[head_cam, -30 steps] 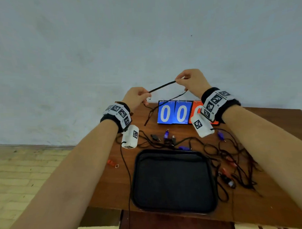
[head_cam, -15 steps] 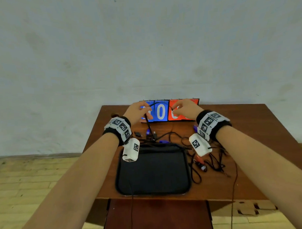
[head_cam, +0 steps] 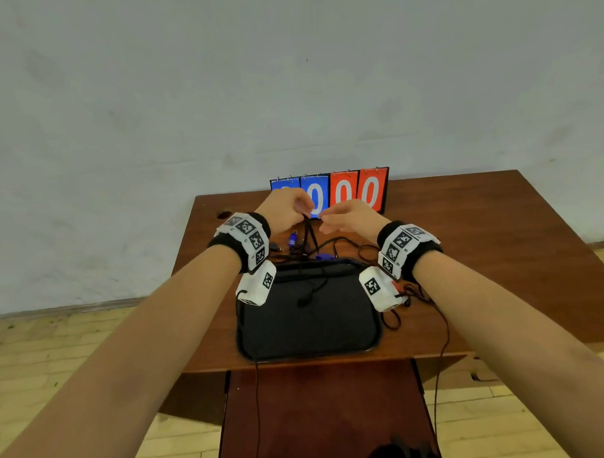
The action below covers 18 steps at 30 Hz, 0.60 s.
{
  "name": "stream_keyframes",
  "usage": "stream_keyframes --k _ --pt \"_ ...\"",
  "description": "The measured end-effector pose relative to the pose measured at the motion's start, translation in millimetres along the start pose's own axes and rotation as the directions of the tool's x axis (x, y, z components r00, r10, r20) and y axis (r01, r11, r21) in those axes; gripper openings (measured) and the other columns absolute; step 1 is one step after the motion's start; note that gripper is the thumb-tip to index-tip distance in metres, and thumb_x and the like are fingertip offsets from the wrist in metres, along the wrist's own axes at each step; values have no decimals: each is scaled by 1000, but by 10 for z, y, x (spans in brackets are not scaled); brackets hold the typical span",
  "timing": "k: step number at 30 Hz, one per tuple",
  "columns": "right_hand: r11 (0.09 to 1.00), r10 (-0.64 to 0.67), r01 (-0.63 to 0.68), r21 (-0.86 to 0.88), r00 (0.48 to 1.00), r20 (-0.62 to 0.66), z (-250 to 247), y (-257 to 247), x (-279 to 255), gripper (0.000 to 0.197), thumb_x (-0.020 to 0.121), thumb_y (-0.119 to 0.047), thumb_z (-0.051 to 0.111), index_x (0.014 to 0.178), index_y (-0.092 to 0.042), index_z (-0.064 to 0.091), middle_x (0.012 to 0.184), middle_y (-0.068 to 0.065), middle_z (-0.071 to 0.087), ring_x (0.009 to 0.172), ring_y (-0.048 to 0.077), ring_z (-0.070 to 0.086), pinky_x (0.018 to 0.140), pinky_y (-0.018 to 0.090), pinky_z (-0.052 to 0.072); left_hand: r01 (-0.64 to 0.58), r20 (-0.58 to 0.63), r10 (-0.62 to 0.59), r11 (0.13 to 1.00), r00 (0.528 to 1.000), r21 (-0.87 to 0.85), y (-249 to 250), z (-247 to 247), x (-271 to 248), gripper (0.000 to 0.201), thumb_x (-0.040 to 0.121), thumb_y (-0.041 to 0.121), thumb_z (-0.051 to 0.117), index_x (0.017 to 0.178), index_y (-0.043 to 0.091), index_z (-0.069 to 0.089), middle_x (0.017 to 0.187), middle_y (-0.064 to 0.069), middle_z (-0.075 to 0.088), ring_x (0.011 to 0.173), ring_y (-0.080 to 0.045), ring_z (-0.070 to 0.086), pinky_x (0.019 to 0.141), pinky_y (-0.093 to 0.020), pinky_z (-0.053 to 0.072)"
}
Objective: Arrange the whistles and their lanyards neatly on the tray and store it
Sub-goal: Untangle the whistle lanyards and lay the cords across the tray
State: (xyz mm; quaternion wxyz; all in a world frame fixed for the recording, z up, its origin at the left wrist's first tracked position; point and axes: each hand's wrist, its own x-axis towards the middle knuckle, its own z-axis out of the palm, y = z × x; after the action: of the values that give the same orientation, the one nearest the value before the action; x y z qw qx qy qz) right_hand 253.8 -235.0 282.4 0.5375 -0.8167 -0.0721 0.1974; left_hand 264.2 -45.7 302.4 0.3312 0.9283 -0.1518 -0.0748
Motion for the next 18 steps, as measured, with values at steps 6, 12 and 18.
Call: stream_keyframes --k 6,12,18 --pt "1000 12 -12 -5 997 71 107 37 48 38 88 -29 63 123 -13 61 119 6 65 112 21 60 101 39 46 -47 -69 49 998 996 29 44 21 -15 13 85 6 64 97 10 68 103 -5 67 94 -16 63 86 -24 49" --pt "997 -18 15 75 999 33 205 24 44 15 95 -19 53 88 -10 62 81 8 64 80 22 64 85 33 55 -40 -45 49 979 998 201 -79 -81 -65 20 90 18 60 101 6 72 98 -7 67 89 -17 58 80 -24 42" --pt "996 15 -19 82 998 56 206 14 125 27 98 -20 49 77 -4 54 49 -4 36 40 7 34 49 22 39 105 33 -106 994 994 41 -550 -168 -235 19 94 22 54 102 11 67 67 0 66 65 -9 61 73 -19 47"
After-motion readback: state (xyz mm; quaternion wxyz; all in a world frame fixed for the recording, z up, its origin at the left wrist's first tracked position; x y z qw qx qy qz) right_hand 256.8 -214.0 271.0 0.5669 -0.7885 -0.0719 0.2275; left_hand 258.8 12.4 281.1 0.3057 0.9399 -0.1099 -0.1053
